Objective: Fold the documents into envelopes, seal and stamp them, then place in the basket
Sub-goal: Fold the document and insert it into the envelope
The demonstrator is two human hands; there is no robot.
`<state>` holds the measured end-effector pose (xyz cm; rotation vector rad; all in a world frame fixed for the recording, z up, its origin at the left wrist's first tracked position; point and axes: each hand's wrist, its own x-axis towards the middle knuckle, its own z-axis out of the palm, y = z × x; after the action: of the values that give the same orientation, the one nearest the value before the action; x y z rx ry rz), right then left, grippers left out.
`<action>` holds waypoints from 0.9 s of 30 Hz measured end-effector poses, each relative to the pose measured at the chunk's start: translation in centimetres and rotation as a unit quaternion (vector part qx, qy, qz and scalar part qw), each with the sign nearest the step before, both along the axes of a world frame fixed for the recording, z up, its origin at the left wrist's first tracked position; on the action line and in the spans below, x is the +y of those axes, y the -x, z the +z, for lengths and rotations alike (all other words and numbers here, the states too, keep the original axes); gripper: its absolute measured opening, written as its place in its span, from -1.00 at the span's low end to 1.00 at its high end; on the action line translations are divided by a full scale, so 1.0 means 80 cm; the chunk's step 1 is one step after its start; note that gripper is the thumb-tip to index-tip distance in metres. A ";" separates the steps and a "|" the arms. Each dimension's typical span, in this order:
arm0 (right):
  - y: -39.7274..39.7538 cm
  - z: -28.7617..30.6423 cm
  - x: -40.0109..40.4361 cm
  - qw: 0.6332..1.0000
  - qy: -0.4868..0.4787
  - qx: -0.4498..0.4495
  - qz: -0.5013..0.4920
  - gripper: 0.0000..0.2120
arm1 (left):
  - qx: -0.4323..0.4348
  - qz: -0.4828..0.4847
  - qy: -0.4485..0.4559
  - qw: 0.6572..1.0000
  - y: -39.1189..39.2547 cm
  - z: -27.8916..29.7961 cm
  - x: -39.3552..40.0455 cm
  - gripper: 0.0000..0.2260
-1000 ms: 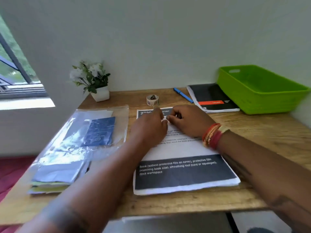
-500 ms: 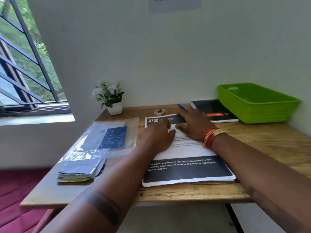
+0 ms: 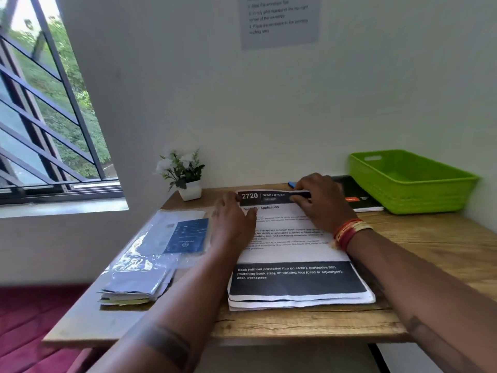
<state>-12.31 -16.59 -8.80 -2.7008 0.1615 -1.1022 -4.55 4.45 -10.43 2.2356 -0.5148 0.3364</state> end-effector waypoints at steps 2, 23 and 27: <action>0.006 0.002 0.000 0.998 -0.055 -0.011 0.032 -0.88 | 0.039 -0.010 0.058 0.997 -0.002 0.002 0.000 -0.66; 0.061 0.037 -0.032 0.878 -0.412 0.091 0.227 -0.78 | -0.074 -0.185 -0.322 0.926 -0.080 0.123 -0.082 -0.83; 0.052 0.027 -0.026 0.878 -0.409 0.132 0.211 -0.72 | -0.078 -0.215 -0.297 0.927 -0.076 0.063 -0.104 -0.80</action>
<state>-16.49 -18.69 -6.63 -1.9535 0.0537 -0.3850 1.50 -3.84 -5.39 2.5821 -1.3120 0.1333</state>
